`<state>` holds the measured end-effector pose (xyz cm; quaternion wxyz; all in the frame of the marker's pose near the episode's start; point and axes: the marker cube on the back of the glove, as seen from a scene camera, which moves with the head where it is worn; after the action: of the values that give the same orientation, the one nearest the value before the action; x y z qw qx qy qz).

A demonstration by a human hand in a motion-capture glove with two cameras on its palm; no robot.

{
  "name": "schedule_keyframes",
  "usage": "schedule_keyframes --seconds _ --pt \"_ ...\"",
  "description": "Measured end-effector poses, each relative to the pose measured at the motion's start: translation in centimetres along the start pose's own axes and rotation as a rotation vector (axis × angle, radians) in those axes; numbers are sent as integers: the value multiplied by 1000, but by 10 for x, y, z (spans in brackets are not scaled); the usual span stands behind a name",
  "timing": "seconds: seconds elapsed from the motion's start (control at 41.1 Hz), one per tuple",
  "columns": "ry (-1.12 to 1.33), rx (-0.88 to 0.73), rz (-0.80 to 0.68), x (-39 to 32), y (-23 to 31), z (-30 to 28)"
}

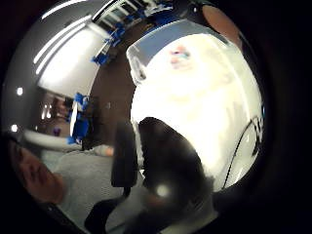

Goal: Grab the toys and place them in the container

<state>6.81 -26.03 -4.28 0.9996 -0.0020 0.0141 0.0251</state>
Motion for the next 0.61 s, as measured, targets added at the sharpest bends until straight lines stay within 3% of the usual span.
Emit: schedule_keyframes --seconds 0.219,0.389,0.511,0.608 --pt "75 35 49 2 68 0" --pt "63 -16 -17 -28 126 23" --pt "41 -13 -150 -76 188 52" --pt "18 3 -153 -92 215 76"
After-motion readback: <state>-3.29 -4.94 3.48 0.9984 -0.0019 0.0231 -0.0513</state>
